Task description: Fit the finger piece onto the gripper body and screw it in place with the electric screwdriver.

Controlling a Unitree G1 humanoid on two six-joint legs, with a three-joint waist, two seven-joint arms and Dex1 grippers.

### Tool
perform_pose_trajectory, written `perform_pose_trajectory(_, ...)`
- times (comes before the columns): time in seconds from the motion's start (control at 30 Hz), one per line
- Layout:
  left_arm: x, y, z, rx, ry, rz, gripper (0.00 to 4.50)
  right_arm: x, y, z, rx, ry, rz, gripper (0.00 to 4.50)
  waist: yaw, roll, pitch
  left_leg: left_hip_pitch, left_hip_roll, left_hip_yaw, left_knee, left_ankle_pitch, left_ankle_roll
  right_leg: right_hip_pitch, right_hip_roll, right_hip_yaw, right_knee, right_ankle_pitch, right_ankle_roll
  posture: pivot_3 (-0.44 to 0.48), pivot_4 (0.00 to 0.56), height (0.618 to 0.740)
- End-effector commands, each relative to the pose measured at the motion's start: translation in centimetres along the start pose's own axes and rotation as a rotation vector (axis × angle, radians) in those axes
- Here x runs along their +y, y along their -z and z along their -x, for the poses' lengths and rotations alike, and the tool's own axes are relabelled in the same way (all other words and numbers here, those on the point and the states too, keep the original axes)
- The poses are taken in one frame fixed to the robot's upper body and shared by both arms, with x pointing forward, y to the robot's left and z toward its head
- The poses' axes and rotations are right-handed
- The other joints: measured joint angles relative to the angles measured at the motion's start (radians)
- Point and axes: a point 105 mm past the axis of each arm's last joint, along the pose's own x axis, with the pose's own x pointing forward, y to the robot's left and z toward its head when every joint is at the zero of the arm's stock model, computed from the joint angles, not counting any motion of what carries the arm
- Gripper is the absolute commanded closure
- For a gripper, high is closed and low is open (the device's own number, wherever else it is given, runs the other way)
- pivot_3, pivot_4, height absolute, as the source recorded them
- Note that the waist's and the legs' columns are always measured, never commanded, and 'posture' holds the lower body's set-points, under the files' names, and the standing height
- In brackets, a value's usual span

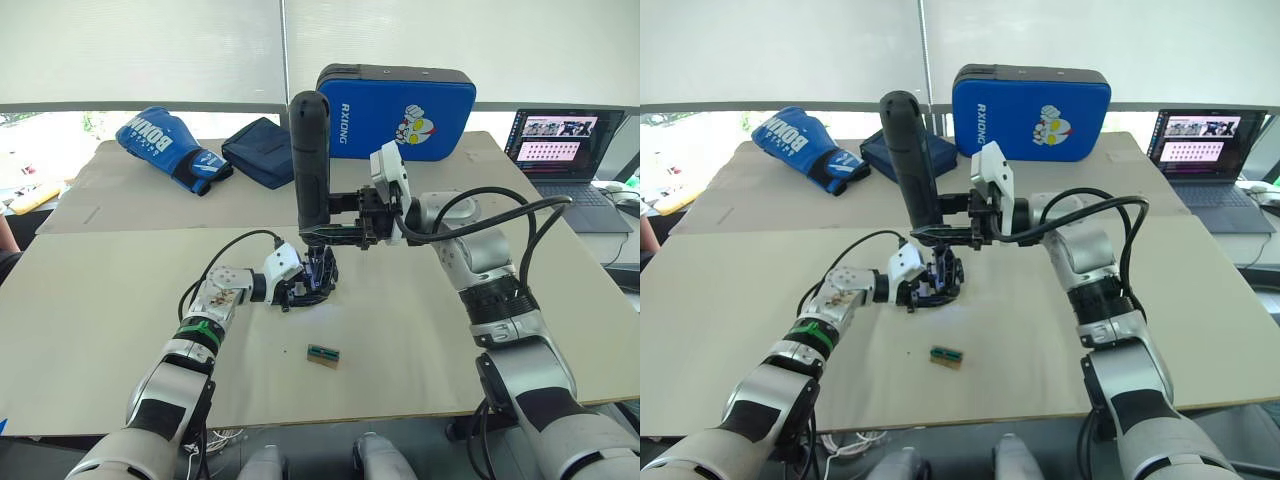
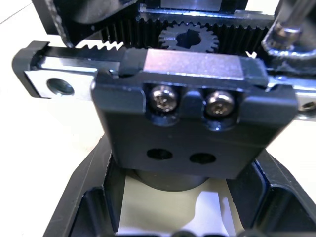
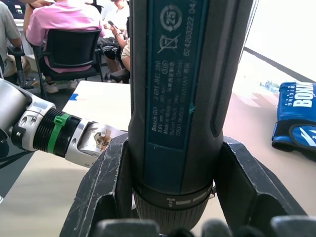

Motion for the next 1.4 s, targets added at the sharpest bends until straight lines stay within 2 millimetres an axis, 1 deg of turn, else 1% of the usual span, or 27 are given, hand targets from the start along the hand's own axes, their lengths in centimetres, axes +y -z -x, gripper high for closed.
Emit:
perform_pose_trajectory(0.03,0.8,-1.2,1.1,-0.025,-0.017,-0.054,2.19,0.4,6.4,1.5,0.245,0.041,-0.139,2.57,0.0,0.0,0.0,0.0,0.0,0.0,0.0,0.0,0.0,0.0,0.0,0.0,0.0,0.0,0.0,0.0,0.15,0.74)
perform_pose_trajectory(0.27,0.6,-1.0,1.1,-0.023,-0.017,-0.059,2.19,0.3,6.8,1.5,0.265,0.044,-0.137,2.57,0.0,0.0,-0.001,0.0,0.0,0.0,0.0,0.0,0.0,0.0,0.0,0.0,0.0,0.0,0.0,0.0,0.15,0.74)
perform_pose_trajectory(0.5,0.4,-0.7,1.1,-0.021,-0.015,-0.06,2.19,0.3,6.6,1.5,0.262,0.05,-0.127,2.57,-0.001,0.0,-0.001,0.0,0.0,0.0,0.0,0.0,0.0,0.0,0.0,0.0,0.0,0.0,0.0,0.0,0.15,0.74)
perform_pose_trajectory(0.6,0.1,-0.4,1.1,-0.016,-0.01,-0.06,2.19,0.2,6.2,1.6,0.252,0.056,-0.11,2.57,-0.001,0.0,-0.001,0.0,0.0,0.0,0.0,0.0,0.0,0.0,0.0,0.0,0.0,0.0,0.0,0.0,0.15,0.74)
perform_pose_trajectory(0.67,0.0,-0.2,1.1,-0.011,-0.008,-0.06,2.19,0.0,5.5,1.5,0.223,0.066,-0.084,2.57,-0.002,0.0,-0.001,0.0,0.0,0.0,0.0,0.0,0.0,0.0,0.0,0.0,0.0,0.0,0.0,0.0,0.15,0.74)
perform_pose_trajectory(0.77,-0.3,0.2,1.1,-0.003,-0.005,-0.059,2.19,-0.4,2.5,1.2,0.122,0.07,-0.012,2.57,-0.003,0.0,-0.001,0.0,0.0,0.0,0.0,0.0,0.0,0.0,0.0,0.0,0.0,0.0,0.0,0.0,0.15,0.74)
perform_pose_trajectory(0.83,-0.5,0.6,1.1,0.009,0.0,-0.058,2.19,-1.1,-0.7,0.8,0.027,0.088,0.029,2.57,-0.007,0.0,-0.001,0.0,0.0,0.0,-0.001,0.0,0.0,-0.001,0.0,0.001,0.0,0.0,0.0,0.0,0.15,0.74)
perform_pose_trajectory(0.9,-0.8,1.1,1.0,0.023,0.014,-0.062,2.19,-1.3,-3.4,0.4,-0.064,0.084,0.068,2.57,-0.009,0.0,-0.001,-0.001,0.0,-0.001,-0.001,0.0,0.0,-0.002,0.0,0.001,0.0,0.0,0.0,0.0,0.15,0.74)
perform_pose_trajectory(1.03,-1.0,1.6,0.9,0.036,0.015,-0.058,2.19,-0.5,-6.9,-0.1,-0.185,0.039,0.124,2.57,-0.011,0.0,-0.001,-0.004,0.0,-0.003,-0.001,0.0,0.0,-0.004,0.0,0.001,0.0,0.0,0.0,0.0,0.15,0.74)
perform_pose_trajectory(1.1,-0.9,1.7,0.9,0.039,0.011,-0.055,2.19,-0.1,-8.0,-0.2,-0.22,0.023,0.14,2.57,-0.011,0.0,-0.001,-0.008,0.0,-0.004,-0.001,0.0,0.0,-0.007,-0.001,0.001,0.0,0.0,0.0,0.0,0.15,0.74)
perform_pose_trajectory(1.2,-0.8,1.7,0.9,0.041,0.01,-0.053,2.19,0.4,-9.1,-0.2,-0.25,0.002,0.149,2.57,-0.01,0.0,-0.001,-0.017,-0.001,-0.006,0.001,0.0,0.0,-0.016,-0.002,0.002,0.005,0.0,0.0,0.0,0.15,0.74)
perform_pose_trajectory(1.33,-0.7,1.7,0.9,0.047,0.01,-0.053,2.19,0.9,-11.0,0.2,-0.278,-0.046,0.175,2.57,-0.009,0.0,-0.001,-0.016,-0.001,-0.006,0.001,0.0,0.0,-0.016,-0.001,0.001,0.005,0.0,0.0,0.0,0.15,0.74)
perform_pose_trajectory(1.4,-0.5,1.6,1.0,0.048,0.001,-0.053,2.19,1.4,-11.3,0.3,-0.275,-0.08,0.171,2.57,-0.009,0.0,-0.001,-0.016,-0.001,-0.006,0.001,0.0,0.0,-0.016,-0.001,0.001,0.004,0.0,0.0,0.0,0.15,0.74)
